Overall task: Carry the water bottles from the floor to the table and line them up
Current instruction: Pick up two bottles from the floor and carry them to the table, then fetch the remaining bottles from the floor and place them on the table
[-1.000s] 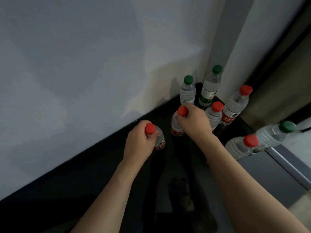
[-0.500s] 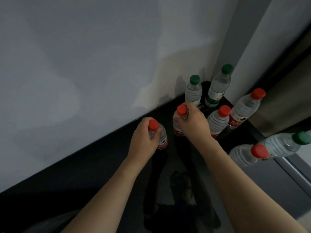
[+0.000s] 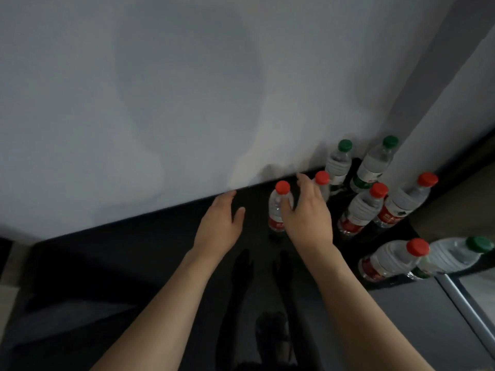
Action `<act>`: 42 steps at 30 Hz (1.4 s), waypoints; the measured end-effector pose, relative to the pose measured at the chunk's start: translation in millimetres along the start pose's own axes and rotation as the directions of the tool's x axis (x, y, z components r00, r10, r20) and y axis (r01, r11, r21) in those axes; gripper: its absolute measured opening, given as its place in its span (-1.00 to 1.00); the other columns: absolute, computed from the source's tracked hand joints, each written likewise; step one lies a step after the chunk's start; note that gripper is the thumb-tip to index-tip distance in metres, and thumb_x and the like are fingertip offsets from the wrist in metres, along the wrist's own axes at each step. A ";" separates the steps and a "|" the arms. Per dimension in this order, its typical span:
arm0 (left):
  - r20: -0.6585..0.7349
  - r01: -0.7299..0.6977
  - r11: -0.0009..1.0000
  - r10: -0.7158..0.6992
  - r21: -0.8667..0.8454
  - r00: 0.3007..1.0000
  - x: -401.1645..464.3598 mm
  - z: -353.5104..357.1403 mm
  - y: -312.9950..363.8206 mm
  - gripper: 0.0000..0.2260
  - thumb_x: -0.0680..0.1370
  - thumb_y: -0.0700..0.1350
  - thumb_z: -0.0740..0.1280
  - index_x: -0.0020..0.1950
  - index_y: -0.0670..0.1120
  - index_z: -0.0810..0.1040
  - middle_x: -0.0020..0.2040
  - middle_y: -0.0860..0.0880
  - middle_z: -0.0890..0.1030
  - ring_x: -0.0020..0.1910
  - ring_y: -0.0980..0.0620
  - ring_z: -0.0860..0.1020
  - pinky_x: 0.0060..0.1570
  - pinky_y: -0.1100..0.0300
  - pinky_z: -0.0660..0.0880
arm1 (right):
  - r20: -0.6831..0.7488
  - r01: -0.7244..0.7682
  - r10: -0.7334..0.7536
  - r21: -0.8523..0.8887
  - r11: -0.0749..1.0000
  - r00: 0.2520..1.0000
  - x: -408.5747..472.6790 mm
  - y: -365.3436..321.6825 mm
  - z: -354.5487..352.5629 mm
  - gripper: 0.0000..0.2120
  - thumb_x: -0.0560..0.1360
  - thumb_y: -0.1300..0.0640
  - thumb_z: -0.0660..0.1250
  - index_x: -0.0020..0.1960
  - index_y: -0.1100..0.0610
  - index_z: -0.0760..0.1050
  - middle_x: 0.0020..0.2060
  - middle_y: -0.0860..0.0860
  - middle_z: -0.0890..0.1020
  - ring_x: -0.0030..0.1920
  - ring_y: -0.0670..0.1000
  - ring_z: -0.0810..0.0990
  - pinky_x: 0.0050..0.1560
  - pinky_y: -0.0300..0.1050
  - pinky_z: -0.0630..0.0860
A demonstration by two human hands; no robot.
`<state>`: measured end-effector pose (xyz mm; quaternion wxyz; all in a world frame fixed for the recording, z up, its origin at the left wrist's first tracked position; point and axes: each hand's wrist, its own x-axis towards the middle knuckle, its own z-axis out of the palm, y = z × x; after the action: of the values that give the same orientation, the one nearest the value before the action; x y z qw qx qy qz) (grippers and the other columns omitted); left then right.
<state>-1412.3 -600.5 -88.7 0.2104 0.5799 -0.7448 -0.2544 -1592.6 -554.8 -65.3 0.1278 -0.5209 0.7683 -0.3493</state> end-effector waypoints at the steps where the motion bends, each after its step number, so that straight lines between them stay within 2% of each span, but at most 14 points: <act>1: -0.043 0.000 0.999 0.002 0.032 0.999 -8.1 -9.1 -7.0 -0.56 0.63 0.00 0.27 0.48 -0.08 0.35 0.40 -0.05 0.47 0.35 0.02 0.46 0.29 0.19 0.38 | 0.024 0.043 -0.043 -0.003 0.999 0.999 -5.0 -11.3 5.5 -0.50 0.55 0.04 0.31 0.44 0.12 0.28 0.34 0.07 0.46 0.31 0.06 0.45 0.17 -0.19 0.36; 4: -0.164 0.055 0.996 -0.042 0.077 0.986 -33.4 -38.1 -29.3 -0.58 0.64 0.00 0.25 0.47 -0.10 0.37 0.38 -0.06 0.48 0.33 0.01 0.46 0.22 0.27 0.31 | 0.121 0.169 -0.166 -0.017 0.985 0.979 -21.8 -44.7 22.2 -0.51 0.55 0.05 0.32 0.43 0.13 0.31 0.31 0.06 0.47 0.32 0.07 0.44 0.27 -0.06 0.42; 9: -0.323 0.165 0.984 -0.135 0.065 0.937 -86.7 -87.1 -70.0 -0.60 0.65 0.00 0.22 0.46 -0.10 0.37 0.38 -0.05 0.48 0.32 0.01 0.48 0.17 0.27 0.32 | 0.250 0.316 -0.303 -0.013 0.949 0.920 -57.9 -97.7 58.3 -0.48 0.54 0.02 0.33 0.45 0.06 0.28 0.34 0.00 0.45 0.33 0.00 0.44 0.32 -0.05 0.44; 18: -0.555 0.369 0.929 -0.290 0.032 0.780 -214.2 -184.1 -150.2 -0.66 0.64 -0.05 0.25 0.39 -0.13 0.45 0.33 -0.08 0.52 0.28 -0.02 0.51 0.16 0.26 0.35 | 0.398 0.517 -0.494 0.055 0.854 0.773 -158.6 -196.7 120.3 -0.52 0.52 -0.01 0.33 0.40 0.00 0.34 0.31 -0.03 0.47 0.33 -0.01 0.44 0.32 -0.06 0.41; 22: -0.628 0.452 0.892 -0.357 -0.010 0.692 -292.0 -229.7 -191.8 -0.69 0.63 -0.09 0.26 0.35 -0.15 0.48 0.27 -0.12 0.55 0.23 -0.09 0.53 0.18 0.09 0.44 | 0.456 0.600 -0.584 0.126 0.790 0.672 -227.1 -248.9 142.2 -0.52 0.53 -0.01 0.31 0.42 0.01 0.33 0.32 -0.02 0.47 0.35 0.00 0.42 0.34 -0.06 0.38; 27: -0.701 0.562 0.824 -0.447 -0.079 0.556 -400.6 -278.0 -238.5 -0.70 0.60 -0.14 0.30 0.31 -0.21 0.52 0.21 -0.18 0.56 0.13 -0.18 0.56 0.16 0.01 0.46 | 0.516 0.670 -0.666 0.216 0.710 0.539 -319.1 -311.2 164.9 -0.52 0.54 0.01 0.30 0.44 0.03 0.32 0.35 0.00 0.44 0.38 0.02 0.38 0.38 -0.05 0.34; 33: -0.750 0.670 0.723 -0.536 -0.170 0.388 -535.0 -320.3 -286.7 -0.69 0.62 -0.15 0.26 0.34 -0.19 0.49 0.29 -0.15 0.53 0.24 -0.13 0.51 0.22 0.07 0.42 | 0.567 0.717 -0.733 0.324 0.618 0.375 -432.2 -376.6 186.5 -0.52 0.55 0.02 0.30 0.44 0.04 0.32 0.36 0.00 0.43 0.36 0.03 0.38 0.35 -0.07 0.35; 37: -0.774 0.717 0.651 -0.578 -0.248 0.258 -602.9 -337.4 -310.4 -0.68 0.62 -0.08 0.26 0.35 -0.13 0.48 0.31 -0.09 0.52 0.18 -0.11 0.55 0.17 0.09 0.43 | 0.596 0.739 -0.750 0.361 0.569 0.286 -491.3 -412.3 199.9 -0.50 0.55 0.00 0.30 0.45 0.04 0.30 0.37 0.01 0.41 0.32 0.06 0.41 0.30 -0.02 0.41; 42: -0.780 0.773 0.557 -0.612 -0.305 0.133 -667.8 -347.6 -327.6 -0.65 0.63 -0.02 0.23 0.38 -0.11 0.45 0.32 -0.08 0.51 0.13 -0.12 0.58 0.15 0.05 0.45 | 0.604 0.768 -0.780 0.421 0.483 0.160 -547.2 -445.3 213.5 -0.51 0.55 -0.01 0.28 0.45 0.01 0.29 0.40 0.00 0.39 0.31 0.05 0.42 0.25 0.00 0.44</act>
<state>-793.4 -63.9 -33.1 0.3384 0.9156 -0.2121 0.0480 -923.9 -249.1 -13.1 0.2327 -0.9266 0.2664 -0.1277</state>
